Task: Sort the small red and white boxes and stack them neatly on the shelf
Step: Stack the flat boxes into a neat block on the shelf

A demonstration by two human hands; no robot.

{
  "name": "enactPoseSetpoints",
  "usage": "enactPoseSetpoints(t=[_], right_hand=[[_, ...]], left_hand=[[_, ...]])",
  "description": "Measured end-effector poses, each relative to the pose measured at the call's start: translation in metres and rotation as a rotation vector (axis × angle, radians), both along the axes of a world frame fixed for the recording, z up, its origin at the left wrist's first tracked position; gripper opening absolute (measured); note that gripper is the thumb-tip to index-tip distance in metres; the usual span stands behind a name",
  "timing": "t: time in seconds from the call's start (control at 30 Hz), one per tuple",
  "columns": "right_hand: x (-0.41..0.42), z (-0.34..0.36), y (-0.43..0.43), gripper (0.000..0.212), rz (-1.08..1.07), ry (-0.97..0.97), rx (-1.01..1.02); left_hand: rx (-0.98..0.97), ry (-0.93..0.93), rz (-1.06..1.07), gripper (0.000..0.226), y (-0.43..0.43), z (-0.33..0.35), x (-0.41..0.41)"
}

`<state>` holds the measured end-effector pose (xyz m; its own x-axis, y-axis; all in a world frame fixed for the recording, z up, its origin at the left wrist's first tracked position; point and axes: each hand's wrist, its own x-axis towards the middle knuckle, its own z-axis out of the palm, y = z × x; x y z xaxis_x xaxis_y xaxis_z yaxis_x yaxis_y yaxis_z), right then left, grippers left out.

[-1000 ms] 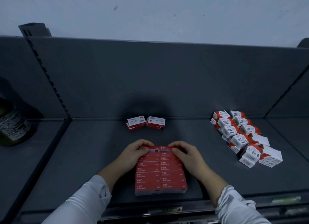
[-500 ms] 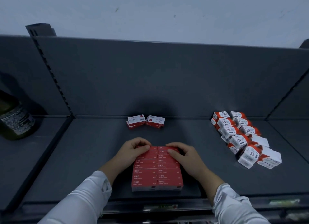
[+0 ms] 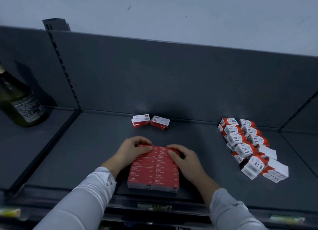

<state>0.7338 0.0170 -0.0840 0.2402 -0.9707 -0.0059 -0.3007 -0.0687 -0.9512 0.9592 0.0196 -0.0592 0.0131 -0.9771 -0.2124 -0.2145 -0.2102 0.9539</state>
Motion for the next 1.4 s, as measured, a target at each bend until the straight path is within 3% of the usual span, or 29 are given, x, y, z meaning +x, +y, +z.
enactPoseSetpoints(t=[0.33,0.63,0.73,0.8,0.97,1.2,1.3,1.4], right_hand=[[0.000,0.004,0.001,0.018,-0.024,0.004,0.016],[0.005,0.015,0.005,0.021,-0.070,-0.006,0.028],[0.006,0.025,-0.006,0.021,-0.142,-0.061,0.027],[0.007,0.030,-0.019,0.019,-0.176,-0.016,0.017],[0.020,0.041,-0.061,0.027,-0.196,0.287,-0.014],[0.040,0.044,-0.091,0.049,-0.071,0.575,-0.049],[0.044,0.039,-0.100,0.054,-0.056,0.623,-0.046],[0.048,0.033,-0.108,0.055,-0.053,0.654,-0.071]], left_hand=[[0.011,0.034,-0.056,0.015,-0.001,0.004,0.003],[0.047,0.225,-0.139,0.015,-0.006,0.005,0.015],[-0.010,0.260,-0.056,0.017,-0.024,0.011,0.027],[-0.068,0.203,0.029,0.016,-0.040,0.017,0.038],[-0.175,-0.173,0.063,0.022,-0.081,0.020,0.059],[-0.071,-0.570,-0.009,0.052,-0.113,0.009,0.064],[0.016,-0.661,-0.065,0.061,-0.108,0.006,0.054],[-0.021,-0.675,-0.004,0.054,-0.106,0.003,0.046]])
